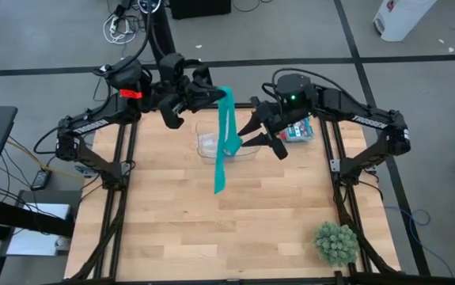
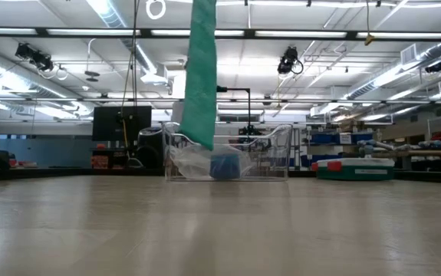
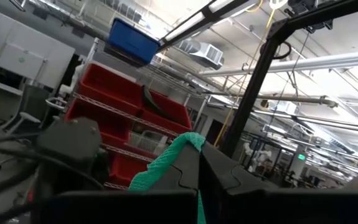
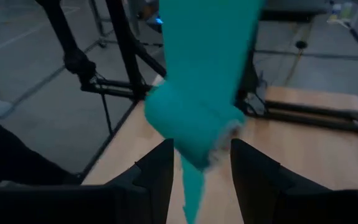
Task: Roll bandage
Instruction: Roll the sky blue bandage
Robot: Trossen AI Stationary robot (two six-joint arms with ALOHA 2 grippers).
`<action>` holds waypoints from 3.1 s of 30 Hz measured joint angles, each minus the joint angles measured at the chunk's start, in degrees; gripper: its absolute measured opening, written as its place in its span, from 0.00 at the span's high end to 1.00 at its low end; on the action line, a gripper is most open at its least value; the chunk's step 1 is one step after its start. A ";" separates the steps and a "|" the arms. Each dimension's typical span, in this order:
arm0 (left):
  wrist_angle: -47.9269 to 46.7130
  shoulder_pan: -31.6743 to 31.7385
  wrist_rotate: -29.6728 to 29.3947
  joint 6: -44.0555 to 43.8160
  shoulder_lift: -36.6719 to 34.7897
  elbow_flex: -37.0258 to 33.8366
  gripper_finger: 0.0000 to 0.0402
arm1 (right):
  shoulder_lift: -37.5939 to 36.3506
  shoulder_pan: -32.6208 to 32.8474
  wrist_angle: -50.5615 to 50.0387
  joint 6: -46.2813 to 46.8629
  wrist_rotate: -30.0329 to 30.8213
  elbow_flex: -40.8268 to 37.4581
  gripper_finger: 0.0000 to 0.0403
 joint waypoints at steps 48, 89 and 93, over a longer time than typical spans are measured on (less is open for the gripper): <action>-0.47 0.74 -8.53 9.69 -0.30 -0.02 0.99 | 0.68 0.03 5.29 4.00 8.48 -0.02 0.99; -16.19 -3.51 -6.47 7.08 0.31 0.00 0.44 | -9.45 -8.16 6.42 -8.99 9.21 -0.04 1.00; -17.64 -3.08 -9.14 7.04 0.31 0.00 0.46 | -11.64 -8.14 9.86 -4.67 7.90 -0.02 1.00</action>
